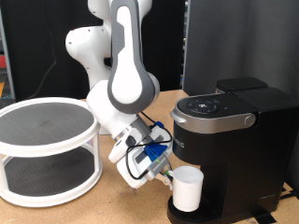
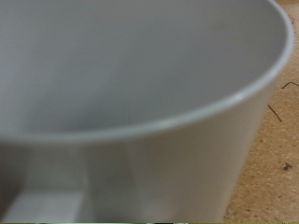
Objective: Make a cup of coffee with the keurig machine
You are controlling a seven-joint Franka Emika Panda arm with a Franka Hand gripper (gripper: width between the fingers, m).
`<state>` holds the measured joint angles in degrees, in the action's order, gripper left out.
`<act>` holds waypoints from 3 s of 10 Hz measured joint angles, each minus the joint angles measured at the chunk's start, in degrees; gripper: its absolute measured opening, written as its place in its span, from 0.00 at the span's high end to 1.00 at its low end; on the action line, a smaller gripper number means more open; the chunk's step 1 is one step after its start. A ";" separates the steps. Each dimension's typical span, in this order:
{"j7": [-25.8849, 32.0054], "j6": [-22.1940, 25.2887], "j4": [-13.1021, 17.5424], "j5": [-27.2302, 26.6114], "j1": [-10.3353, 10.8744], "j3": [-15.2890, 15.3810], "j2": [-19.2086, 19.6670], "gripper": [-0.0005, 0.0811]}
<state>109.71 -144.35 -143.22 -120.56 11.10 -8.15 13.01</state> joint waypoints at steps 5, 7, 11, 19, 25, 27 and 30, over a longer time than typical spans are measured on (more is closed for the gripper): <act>3.00 -0.06 0.00 -3.28 0.17 1.34 2.22 0.90; 3.05 0.05 -0.17 -3.28 0.16 1.37 2.38 0.89; 3.05 0.64 -1.64 -2.96 -0.16 1.14 1.97 0.22; -12.15 1.82 -10.80 20.73 -4.47 -2.66 -11.50 0.00; -23.10 7.39 -12.56 31.40 -6.49 -4.56 -15.89 0.00; -29.04 10.85 -12.85 36.77 -7.70 -5.67 -19.93 0.00; -36.54 15.51 -13.60 43.30 -9.42 -7.03 -26.07 0.00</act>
<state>73.18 -128.83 -156.82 -77.26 1.68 -15.18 -13.06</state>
